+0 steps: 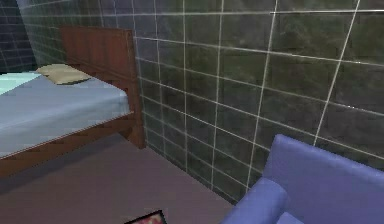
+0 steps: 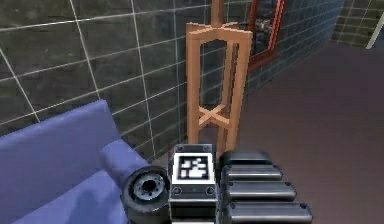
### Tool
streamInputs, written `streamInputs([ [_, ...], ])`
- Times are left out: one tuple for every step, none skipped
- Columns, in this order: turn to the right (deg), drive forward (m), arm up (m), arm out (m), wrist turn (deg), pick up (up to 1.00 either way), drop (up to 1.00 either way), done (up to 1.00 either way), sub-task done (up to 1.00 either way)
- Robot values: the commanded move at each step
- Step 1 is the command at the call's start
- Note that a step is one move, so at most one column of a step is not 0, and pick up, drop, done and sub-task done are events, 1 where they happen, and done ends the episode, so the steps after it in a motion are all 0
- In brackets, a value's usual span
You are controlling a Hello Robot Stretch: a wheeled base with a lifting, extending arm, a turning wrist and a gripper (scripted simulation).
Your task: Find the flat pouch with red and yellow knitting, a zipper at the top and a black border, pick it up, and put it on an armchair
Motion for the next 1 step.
streamInputs([
  [0.0,0.0,0.0,0.3,0.0,0.0,0.0,0.0,0.0],
])
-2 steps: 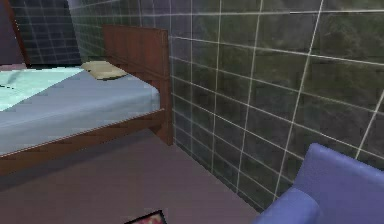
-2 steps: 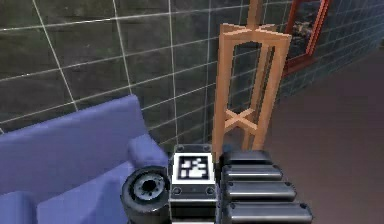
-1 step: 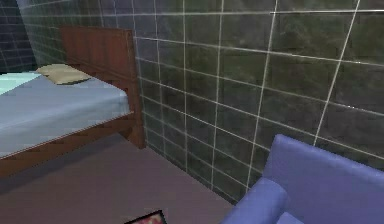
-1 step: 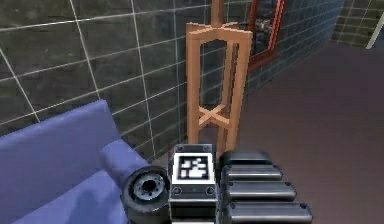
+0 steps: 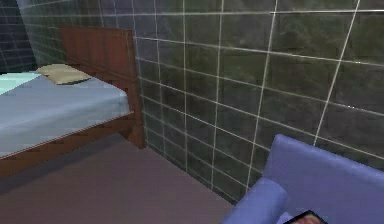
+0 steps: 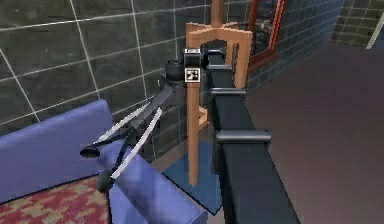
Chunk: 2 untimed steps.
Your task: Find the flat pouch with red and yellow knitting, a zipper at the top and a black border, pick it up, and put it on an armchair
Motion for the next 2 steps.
streamInputs([
  [0.0,0.0,0.0,0.0,39.0,0.0,0.0,0.0,0.0],
  [0.0,0.0,-0.38,0.0,0.0,0.0,0.0,0.0,0.0],
])
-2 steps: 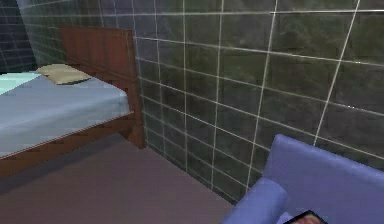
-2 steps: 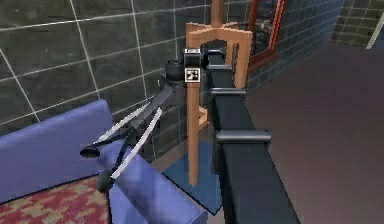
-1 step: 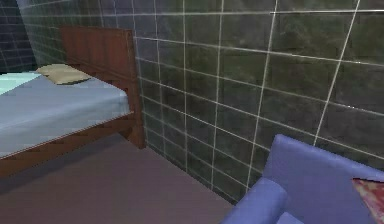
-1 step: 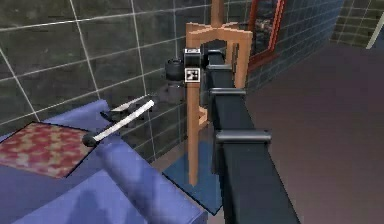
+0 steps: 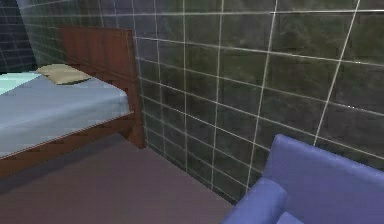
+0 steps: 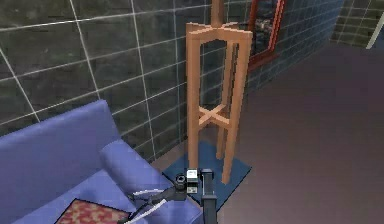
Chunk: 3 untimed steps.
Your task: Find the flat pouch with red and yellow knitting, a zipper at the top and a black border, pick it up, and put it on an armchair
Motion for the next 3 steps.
streamInputs([
  [0.0,0.0,-0.32,0.0,0.0,0.0,0.0,0.0,0.0],
  [0.0,0.0,0.0,0.0,0.0,0.0,1.0,0.0,0.0],
  [0.0,0.0,0.1,0.0,0.0,0.0,0.0,0.0,0.0],
])
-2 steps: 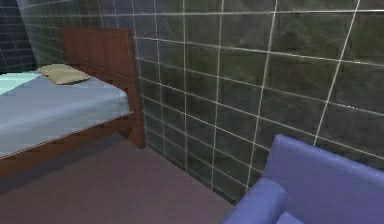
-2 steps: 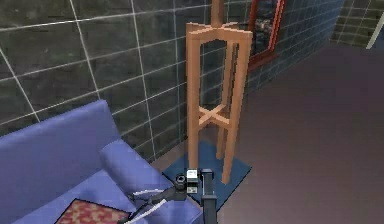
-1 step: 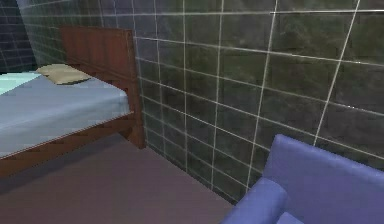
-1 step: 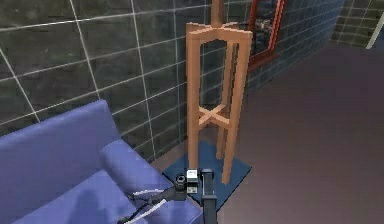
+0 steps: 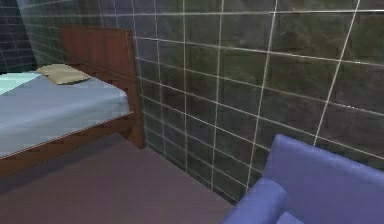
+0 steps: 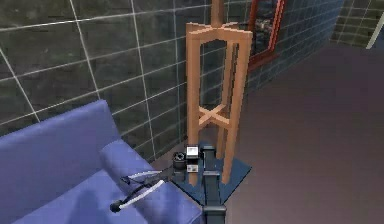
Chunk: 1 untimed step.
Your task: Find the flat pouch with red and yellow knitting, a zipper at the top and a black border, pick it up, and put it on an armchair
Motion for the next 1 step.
streamInputs([
  [0.0,0.0,0.0,-0.08,0.0,0.0,0.0,0.0,0.0],
])
